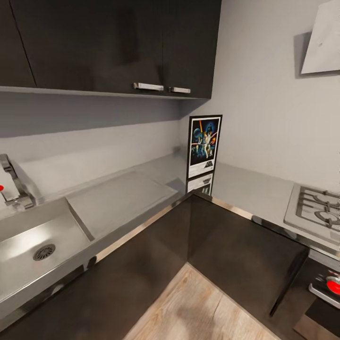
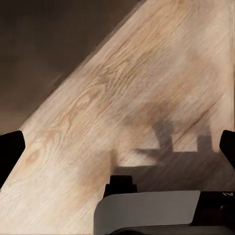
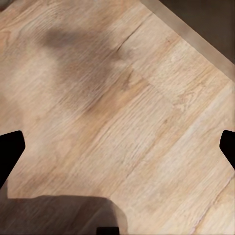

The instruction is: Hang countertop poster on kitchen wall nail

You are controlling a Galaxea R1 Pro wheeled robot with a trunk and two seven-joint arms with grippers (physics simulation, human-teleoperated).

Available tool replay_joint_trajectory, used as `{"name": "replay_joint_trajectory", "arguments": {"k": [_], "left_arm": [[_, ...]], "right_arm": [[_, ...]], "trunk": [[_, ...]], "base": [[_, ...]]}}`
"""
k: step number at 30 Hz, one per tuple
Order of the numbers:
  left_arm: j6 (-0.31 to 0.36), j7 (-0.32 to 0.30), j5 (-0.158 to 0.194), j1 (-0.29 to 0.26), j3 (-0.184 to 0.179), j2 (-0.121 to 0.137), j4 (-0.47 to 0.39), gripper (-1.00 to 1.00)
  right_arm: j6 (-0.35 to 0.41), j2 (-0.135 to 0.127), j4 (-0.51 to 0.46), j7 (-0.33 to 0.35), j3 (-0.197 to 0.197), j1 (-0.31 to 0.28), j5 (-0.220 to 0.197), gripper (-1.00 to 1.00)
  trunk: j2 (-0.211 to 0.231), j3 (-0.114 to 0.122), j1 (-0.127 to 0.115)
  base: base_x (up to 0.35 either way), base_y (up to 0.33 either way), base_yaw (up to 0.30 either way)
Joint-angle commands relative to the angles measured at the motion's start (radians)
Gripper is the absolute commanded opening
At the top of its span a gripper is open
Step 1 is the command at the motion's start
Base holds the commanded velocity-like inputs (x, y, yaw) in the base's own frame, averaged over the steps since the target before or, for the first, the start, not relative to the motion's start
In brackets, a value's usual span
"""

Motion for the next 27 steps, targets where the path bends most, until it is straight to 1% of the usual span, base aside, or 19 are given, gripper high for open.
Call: {"name": "replay_joint_trajectory", "arguments": {"k": [1, 3, 5, 7, 8, 9, 11, 13, 14, 15, 17, 18, 21, 22, 23, 24, 25, 26, 27], "left_arm": [[-0.013, 0.0, -0.001, 0.0, -0.001, 0.0, -0.001, 1.0], [-0.081, -0.001, 0.0, 0.0, -0.01, -0.007, -0.023, 1.0], [-0.092, -0.003, 0.002, 0.0, -0.013, -0.011, -0.104, 1.0], [-0.092, -0.005, 0.003, 0.0, -0.014, -0.013, -0.164, 1.0], [-0.076, -0.008, 0.002, 0.0, -0.03, -0.05, -0.324, 1.0], [-0.065, -0.008, 0.002, 0.0, -0.034, -0.063, -0.353, 1.0], [-0.03, -0.008, 0.001, 0.0, -0.041, -0.091, -0.412, 1.0], [0.068, -0.006, 0.0, 0.0, -0.048, -0.135, -0.537, 1.0], [0.093, -0.006, 0.0, 0.0, -0.05, -0.143, -0.571, 1.0], [0.137, -0.005, 0.001, 0.001, -0.054, -0.16, -0.634, 1.0], [0.177, -0.005, 0.001, 0.0, -0.064, -0.174, -0.69, 1.0], [0.216, -0.005, 0.001, -0.007, -0.079, -0.186, -0.738, 1.0], [0.279, -0.004, 0.001, -0.036, -0.111, -0.198, -0.796, 1.0], [0.367, -0.002, 0.001, -0.107, -0.154, -0.201, -0.837, 1.0], [0.387, -0.002, 0.001, -0.128, -0.162, -0.201, -0.842, 1.0], [0.492, 0.0, 0.002, -0.283, -0.201, -0.201, -0.851, 1.0], [0.509, 0.0, 0.002, -0.311, -0.209, -0.201, -0.85, 1.0], [0.542, 0.001, 0.002, -0.371, -0.229, -0.201, -0.845, 1.0], [0.582, 0.001, 0.003, -0.465, -0.251, -0.201, -0.825, 1.0]], "right_arm": [[-0.003, 0.0, 0.001, 0.0, 0.0, -0.001, 0.001, 1.0], [-0.004, -0.002, 0.001, 0.0, -0.001, -0.001, 0.0, 1.0], [-0.005, -0.003, 0.0, -0.001, -0.004, -0.001, -0.001, 1.0], [-0.006, -0.004, 0.0, -0.001, -0.005, -0.001, -0.001, 1.0], [-0.007, -0.006, -0.001, -0.002, -0.006, -0.001, -0.001, 1.0], [-0.007, -0.006, -0.001, -0.002, -0.006, -0.001, -0.001, 1.0], [-0.008, -0.006, -0.002, -0.002, -0.005, -0.001, 0.0, 1.0], [-0.009, -0.006, -0.003, -0.005, -0.006, -0.001, 0.0, 1.0], [-0.009, -0.006, -0.003, -0.006, -0.006, -0.001, 0.0, 1.0], [-0.009, -0.006, -0.004, -0.007, -0.006, -0.001, 0.0, 1.0], [-0.012, -0.006, -0.004, -0.007, -0.006, -0.001, 0.0, 1.0], [-0.024, -0.006, -0.005, -0.007, -0.006, -0.001, 0.0, 1.0], [-0.059, -0.007, -0.004, -0.008, -0.006, -0.001, 0.0, 1.0], [-0.095, -0.008, -0.003, -0.008, -0.006, -0.001, 0.0, 1.0], [-0.1, -0.008, -0.003, -0.008, -0.006, -0.001, 0.0, 1.0], [-0.116, -0.016, -0.002, -0.008, -0.006, -0.001, 0.0, 1.0], [-0.117, -0.017, -0.002, -0.008, -0.006, -0.001, 0.0, 1.0], [-0.118, -0.019, -0.002, -0.008, -0.006, -0.001, 0.0, 1.0], [-0.12, -0.021, -0.003, -0.008, -0.006, -0.001, 0.0, 1.0]], "trunk": [[0.0, -0.001, 0.0], [0.0, -0.001, 0.0], [0.0, -0.001, 0.0], [0.0, -0.001, 0.0], [0.0, -0.001, 0.0], [0.0, -0.001, 0.0], [0.0, -0.001, 0.0], [0.0, -0.001, 0.0], [0.0, -0.001, 0.0], [0.0, -0.001, 0.0], [0.0, -0.001, 0.0], [0.0, -0.001, 0.0], [0.0, -0.001, 0.0], [0.0, -0.001, 0.0], [0.0, -0.001, 0.0], [0.0, -0.001, 0.0], [0.0, -0.001, 0.0], [0.0, -0.001, 0.0], [0.0, -0.001, 0.0]], "base": [[0.037, 0.0, -0.027], [0.016, 0.0, -0.011], [0.004, 0.0, -0.003], [0.002, 0.0, -0.002], [0.0, 0.0, 0.0], [0.0, 0.0, 0.0], [0.0, 0.0, 0.0], [0.0, 0.0, 0.0], [0.0, 0.0, 0.0], [0.0, 0.0, 0.0], [0.0, 0.0, 0.0], [0.0, 0.0, 0.0], [0.0, 0.0, 0.0], [0.0, 0.0, 0.0], [0.0, 0.0, 0.0], [0.0, 0.0, 0.0], [0.0, 0.0, 0.0], [0.0, 0.0, 0.0], [0.0, 0.0, 0.0]]}}
